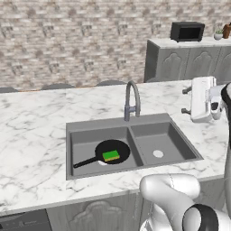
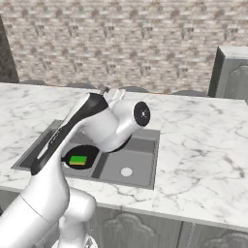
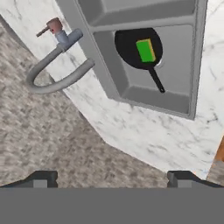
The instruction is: Pick the pan and sponge and place them into the sink. Then turn on the water.
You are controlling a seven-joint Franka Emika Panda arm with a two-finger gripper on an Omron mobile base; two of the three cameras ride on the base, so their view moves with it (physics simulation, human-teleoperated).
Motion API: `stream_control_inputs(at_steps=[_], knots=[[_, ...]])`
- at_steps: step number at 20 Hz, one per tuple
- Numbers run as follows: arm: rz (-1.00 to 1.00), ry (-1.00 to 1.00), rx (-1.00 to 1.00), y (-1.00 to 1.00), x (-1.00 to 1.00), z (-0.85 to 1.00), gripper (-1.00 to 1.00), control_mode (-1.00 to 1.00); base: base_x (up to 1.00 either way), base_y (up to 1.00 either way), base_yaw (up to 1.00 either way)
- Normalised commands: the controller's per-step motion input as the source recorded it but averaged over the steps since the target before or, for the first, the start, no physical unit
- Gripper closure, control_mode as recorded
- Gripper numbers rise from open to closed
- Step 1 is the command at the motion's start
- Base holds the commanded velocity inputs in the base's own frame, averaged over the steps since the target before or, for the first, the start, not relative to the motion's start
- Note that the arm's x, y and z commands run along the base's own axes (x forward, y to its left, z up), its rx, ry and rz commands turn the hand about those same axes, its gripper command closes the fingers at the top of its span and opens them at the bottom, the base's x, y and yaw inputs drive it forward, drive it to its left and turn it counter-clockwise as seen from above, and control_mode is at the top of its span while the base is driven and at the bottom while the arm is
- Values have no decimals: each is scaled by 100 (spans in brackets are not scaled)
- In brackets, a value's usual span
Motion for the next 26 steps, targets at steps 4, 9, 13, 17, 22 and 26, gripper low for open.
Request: stream_control_inputs(at_steps=[4,9,13,17,22,26], knots=[[-10,40,53,-17,51,-34,-100,-100,0,0,0],[-6,24,50,-6,53,-73,-100,-100,0,0,0],[-2,4,23,1,51,-77,-100,-100,0,0,0],[-4,0,5,10,55,-31,-100,-100,0,0,0],[-5,3,3,6,72,-3,-100,-100,0,0,0],[0,13,4,0,76,-10,-100,-100,0,0,0]])
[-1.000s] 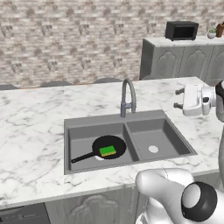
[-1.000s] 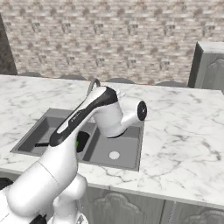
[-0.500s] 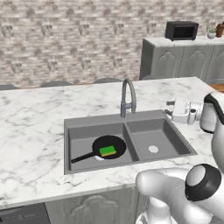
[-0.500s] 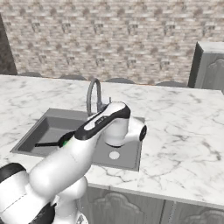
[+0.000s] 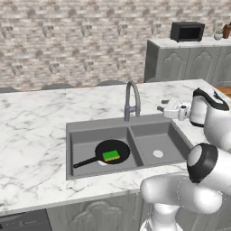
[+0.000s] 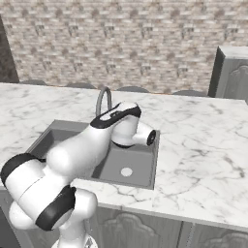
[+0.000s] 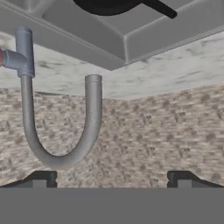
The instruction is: Pick the pan and sponge and place them into the sink. Then turn on the water.
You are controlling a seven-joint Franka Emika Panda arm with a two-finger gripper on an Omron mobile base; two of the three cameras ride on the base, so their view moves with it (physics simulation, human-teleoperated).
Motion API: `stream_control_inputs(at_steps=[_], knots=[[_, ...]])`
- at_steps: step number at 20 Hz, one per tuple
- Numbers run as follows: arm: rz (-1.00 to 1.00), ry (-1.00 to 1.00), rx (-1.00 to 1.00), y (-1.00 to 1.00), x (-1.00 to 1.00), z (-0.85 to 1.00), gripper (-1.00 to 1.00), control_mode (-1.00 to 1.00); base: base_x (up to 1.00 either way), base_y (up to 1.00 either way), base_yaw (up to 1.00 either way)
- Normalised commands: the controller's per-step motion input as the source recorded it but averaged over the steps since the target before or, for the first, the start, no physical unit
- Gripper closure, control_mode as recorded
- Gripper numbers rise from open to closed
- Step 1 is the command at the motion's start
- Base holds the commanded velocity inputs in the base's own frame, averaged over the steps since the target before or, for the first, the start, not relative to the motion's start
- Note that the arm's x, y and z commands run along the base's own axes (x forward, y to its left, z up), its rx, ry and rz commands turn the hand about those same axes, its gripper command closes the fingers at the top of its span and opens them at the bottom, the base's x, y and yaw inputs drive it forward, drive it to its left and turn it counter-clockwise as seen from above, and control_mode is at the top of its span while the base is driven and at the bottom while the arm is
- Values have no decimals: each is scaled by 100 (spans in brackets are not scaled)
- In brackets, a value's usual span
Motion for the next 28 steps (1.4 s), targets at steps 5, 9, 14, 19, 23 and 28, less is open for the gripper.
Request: stream_control_inputs(at_steps=[5,9,14,19,23,28], knots=[[0,7,0,0,66,-34,-100,-100,0,0,0],[1,2,0,0,49,-44,-100,-100,0,0,0],[2,0,0,0,42,-39,-100,-100,0,0,0],[4,0,0,0,51,-10,-100,-100,0,0,0],[4,0,0,5,51,0,-100,-100,0,0,0],[1,0,0,15,44,0,-100,-100,0,0,0]])
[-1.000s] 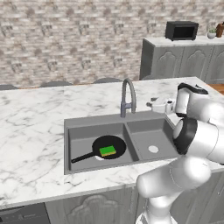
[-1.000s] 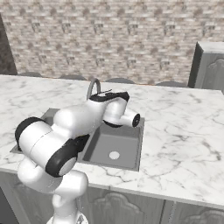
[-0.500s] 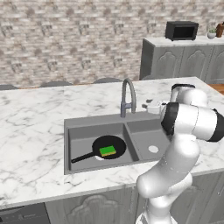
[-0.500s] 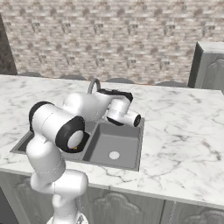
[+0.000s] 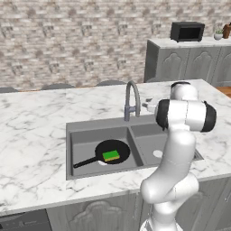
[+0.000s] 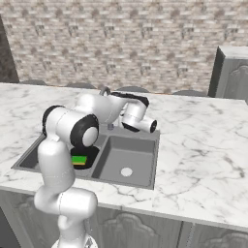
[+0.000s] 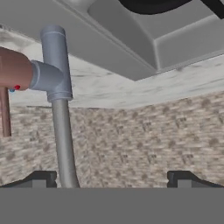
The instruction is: Pick the pan and sponge and place them into the sink. Then turn on the water.
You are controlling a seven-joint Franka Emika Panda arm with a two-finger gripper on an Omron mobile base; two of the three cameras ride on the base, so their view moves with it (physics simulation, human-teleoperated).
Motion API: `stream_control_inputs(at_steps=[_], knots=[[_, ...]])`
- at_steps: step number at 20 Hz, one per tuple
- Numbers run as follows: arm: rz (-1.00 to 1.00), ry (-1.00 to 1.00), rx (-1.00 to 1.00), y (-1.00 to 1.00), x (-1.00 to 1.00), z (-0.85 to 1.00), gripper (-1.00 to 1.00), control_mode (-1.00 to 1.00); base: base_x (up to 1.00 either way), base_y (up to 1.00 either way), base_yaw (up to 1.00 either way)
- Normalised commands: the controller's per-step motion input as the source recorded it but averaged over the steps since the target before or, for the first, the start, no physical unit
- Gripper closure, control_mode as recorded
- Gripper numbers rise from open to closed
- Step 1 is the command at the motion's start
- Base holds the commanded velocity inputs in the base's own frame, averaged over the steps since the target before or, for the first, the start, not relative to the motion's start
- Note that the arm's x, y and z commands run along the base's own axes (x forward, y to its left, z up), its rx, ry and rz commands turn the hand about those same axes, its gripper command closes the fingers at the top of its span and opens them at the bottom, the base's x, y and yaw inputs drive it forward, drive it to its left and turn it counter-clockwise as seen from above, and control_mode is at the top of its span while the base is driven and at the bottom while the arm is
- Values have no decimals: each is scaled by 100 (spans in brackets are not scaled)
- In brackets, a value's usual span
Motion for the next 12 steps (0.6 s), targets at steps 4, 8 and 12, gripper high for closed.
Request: stream_control_inputs(at_steps=[4,8,12], knots=[[0,0,0,4,28,-12,-100,-100,0,0,0],[0,0,0,0,23,-16,-100,-100,0,0,0],[0,0,0,5,27,-17,-100,-100,0,0,0]])
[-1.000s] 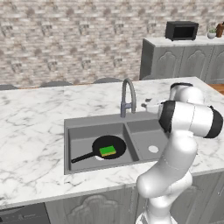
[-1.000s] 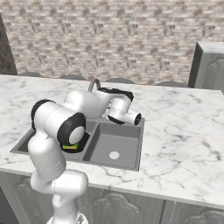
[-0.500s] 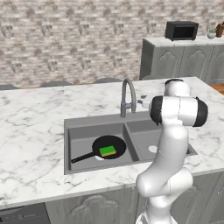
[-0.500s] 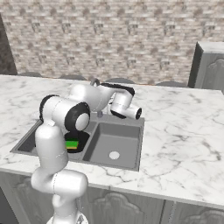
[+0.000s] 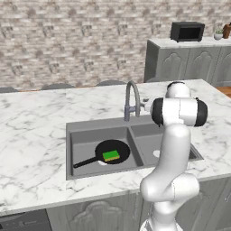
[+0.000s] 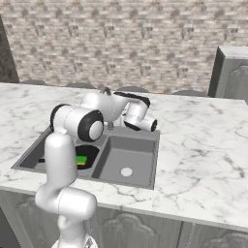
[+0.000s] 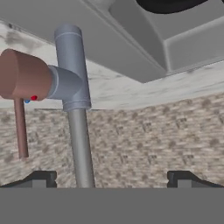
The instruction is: Pick the pan and sponge and place them into the sink. Then turn on the water.
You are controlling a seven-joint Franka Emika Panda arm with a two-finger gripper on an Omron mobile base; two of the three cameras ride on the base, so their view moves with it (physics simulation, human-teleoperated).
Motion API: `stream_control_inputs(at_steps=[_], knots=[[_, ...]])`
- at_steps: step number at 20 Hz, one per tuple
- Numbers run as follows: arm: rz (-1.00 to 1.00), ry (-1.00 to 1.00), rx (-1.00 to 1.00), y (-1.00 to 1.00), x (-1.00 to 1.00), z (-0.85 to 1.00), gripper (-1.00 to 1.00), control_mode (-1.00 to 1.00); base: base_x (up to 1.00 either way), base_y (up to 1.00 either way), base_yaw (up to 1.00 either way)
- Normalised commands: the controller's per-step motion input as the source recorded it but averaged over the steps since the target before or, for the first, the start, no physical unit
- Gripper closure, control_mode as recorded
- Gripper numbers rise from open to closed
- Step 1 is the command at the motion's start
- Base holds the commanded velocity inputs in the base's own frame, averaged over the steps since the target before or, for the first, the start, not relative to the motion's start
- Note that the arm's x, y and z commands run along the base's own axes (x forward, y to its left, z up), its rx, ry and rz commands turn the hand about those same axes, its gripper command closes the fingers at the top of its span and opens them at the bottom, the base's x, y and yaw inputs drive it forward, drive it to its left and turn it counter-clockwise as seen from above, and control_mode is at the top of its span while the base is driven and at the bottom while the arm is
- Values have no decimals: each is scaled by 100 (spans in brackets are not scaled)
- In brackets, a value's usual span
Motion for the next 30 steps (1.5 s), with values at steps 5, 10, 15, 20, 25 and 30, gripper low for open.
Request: stream_control_inputs(at_steps=[5,10,15,20,25,30], knots=[[0,0,0,14,38,-5,-100,-100,0,0,0],[0,0,0,2,31,-3,-100,-100,0,0,0],[0,0,0,0,22,-12,-100,-100,0,0,0],[0,0,2,-5,23,-22,-100,-100,0,0,0],[0,0,2,-5,32,-23,-100,-100,0,0,0],[0,0,0,0,47,-26,-100,-100,0,0,0]])
